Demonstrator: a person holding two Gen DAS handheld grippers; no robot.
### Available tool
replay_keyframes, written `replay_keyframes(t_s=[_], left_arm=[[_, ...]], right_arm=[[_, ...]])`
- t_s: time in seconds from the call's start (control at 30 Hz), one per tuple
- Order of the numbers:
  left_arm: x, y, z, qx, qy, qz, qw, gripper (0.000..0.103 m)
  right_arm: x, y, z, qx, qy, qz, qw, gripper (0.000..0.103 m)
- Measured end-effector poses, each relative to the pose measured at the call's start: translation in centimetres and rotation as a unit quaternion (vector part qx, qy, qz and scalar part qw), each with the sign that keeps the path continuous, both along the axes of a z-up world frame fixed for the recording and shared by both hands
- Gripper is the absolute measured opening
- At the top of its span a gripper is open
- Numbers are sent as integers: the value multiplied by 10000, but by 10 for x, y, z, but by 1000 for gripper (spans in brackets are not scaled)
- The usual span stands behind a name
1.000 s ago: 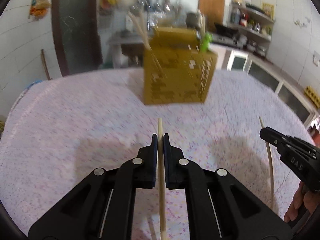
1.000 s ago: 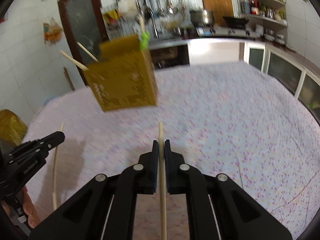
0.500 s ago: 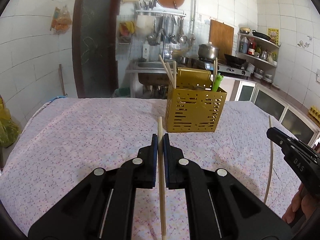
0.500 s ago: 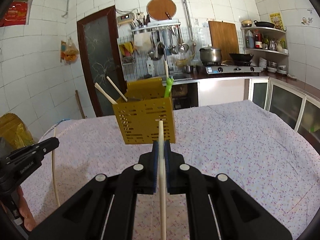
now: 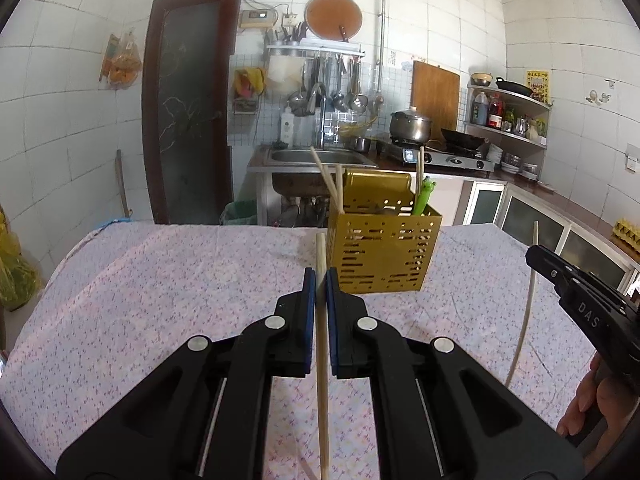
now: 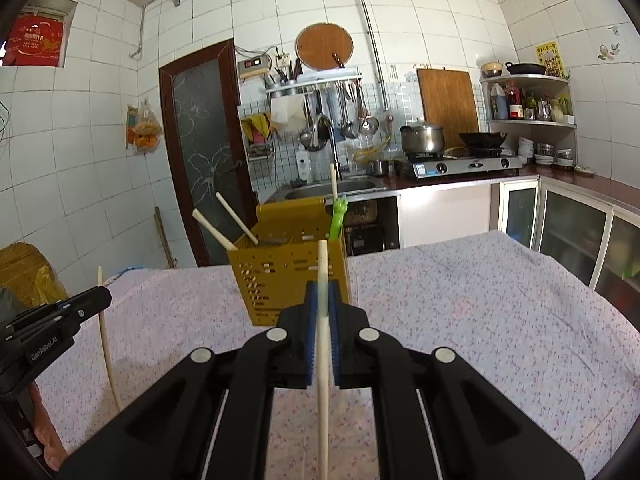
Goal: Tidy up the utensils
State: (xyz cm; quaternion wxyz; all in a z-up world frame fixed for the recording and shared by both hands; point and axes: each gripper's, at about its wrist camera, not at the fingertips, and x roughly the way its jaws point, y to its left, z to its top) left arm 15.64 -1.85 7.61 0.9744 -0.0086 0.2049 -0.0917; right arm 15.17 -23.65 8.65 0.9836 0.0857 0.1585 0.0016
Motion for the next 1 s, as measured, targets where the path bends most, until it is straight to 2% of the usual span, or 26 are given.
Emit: replay_keyframes(t_s=[0.2, 0.3, 0.43, 0.6, 0.73, 0.83, 1.0], left_arm=[[7, -8, 13, -31, -165, -129, 9998, 4], [15, -13, 29, -104, -344, -199, 9992, 4], [33, -27, 63, -138, -683, -352, 9969, 4], [61, -46, 111, -190, -1350, -359, 9900, 4], [101, -58, 143, -364, -1719, -310, 9840, 4], [134, -66, 149, -451, -1802, -246, 9823, 4], [179, -75, 127, -416, -1704, -161, 9844, 4]], right_arm=[[8, -1, 15, -90, -218, -47, 9997, 6], [14, -2, 27, -156, -336, -78, 9993, 6], [28, -7, 55, -185, -642, -112, 9977, 6], [52, -8, 101, -305, -1073, -99, 9937, 6], [78, -3, 132, -410, -1320, -37, 9904, 6], [105, -1, 146, -446, -1419, -20, 9889, 6], [132, 4, 149, -369, -1568, 25, 9869, 6]])
